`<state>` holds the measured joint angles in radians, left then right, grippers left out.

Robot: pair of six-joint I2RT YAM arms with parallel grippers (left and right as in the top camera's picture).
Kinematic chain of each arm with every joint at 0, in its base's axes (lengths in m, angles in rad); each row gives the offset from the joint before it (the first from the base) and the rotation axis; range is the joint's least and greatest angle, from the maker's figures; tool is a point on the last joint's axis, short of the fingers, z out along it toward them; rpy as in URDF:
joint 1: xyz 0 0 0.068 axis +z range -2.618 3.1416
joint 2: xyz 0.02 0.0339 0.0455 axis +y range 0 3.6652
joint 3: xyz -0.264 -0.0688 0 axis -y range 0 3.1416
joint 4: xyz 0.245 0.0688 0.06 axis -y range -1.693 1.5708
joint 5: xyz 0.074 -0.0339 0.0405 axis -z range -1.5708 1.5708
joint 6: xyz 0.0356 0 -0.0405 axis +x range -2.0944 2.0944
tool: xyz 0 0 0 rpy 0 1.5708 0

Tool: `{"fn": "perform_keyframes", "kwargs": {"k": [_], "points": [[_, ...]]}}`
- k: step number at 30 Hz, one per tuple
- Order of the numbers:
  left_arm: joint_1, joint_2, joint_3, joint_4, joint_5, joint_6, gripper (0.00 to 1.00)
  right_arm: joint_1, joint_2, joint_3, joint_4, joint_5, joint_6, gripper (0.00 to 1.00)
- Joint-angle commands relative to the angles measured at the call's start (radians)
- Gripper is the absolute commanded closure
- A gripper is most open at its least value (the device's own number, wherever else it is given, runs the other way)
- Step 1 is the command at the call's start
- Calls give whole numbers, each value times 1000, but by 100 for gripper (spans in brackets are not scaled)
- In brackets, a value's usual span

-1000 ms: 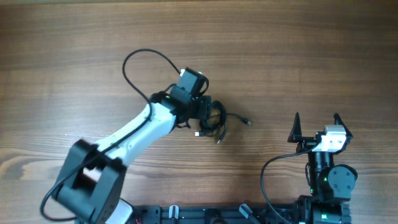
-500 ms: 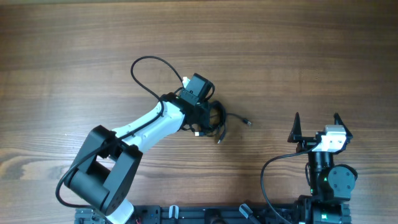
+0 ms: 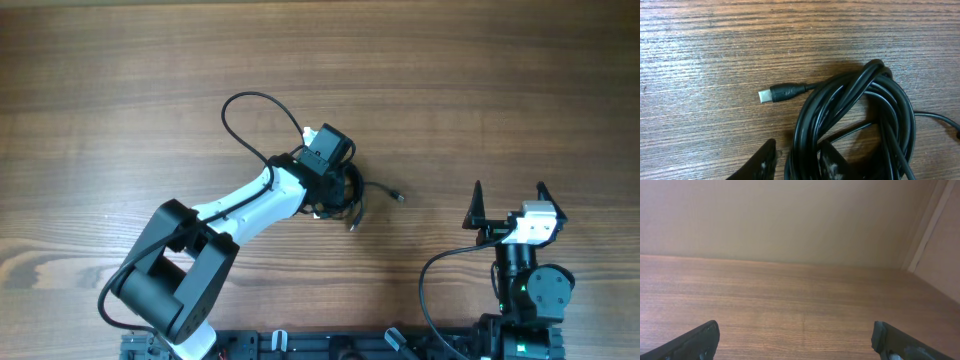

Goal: Untangle cables
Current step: 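Reach the left gripper down and grasp the black cable bundle, then lift the bundle with the left gripper and bring the right gripper toward it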

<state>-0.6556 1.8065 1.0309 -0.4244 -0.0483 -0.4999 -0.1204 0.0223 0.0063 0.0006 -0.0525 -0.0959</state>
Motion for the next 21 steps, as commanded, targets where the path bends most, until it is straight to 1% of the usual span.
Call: {"fn": "perform_keyframes", "kwargs": {"k": [1,3,5,10,12,13,16,17,19,21], "points": [[-3,13,15,5,-17,-11,78,2,-5,-1,2,-13,-9,0],[-3,13,15,5,-17,-11,86,2,-5,-1,2,-13,-9,0],[-3,14,15,5,-17,-11,89,2,-5,-1,2,-13,-9,0],[-3,29,15,6,-17,-11,90,2,-5,-1,2,-13,-10,0],[-3,29,15,6,-17,-11,88,2,-5,-1,2,-13,-10,0],[-3,29,15,6,-17,-11,85,2,-5,-1,2,-13,-9,0],[-3,43,15,13,-13,-10,85,2,-5,-1,2,-13,-9,0],[-3,45,15,13,-13,-10,86,2,-5,-1,2,-13,-10,0],[-3,45,15,13,-13,-10,96,2,-5,-1,2,-13,-10,0],[-3,45,15,14,-13,-9,96,2,-5,-1,2,-13,-10,0]]}}
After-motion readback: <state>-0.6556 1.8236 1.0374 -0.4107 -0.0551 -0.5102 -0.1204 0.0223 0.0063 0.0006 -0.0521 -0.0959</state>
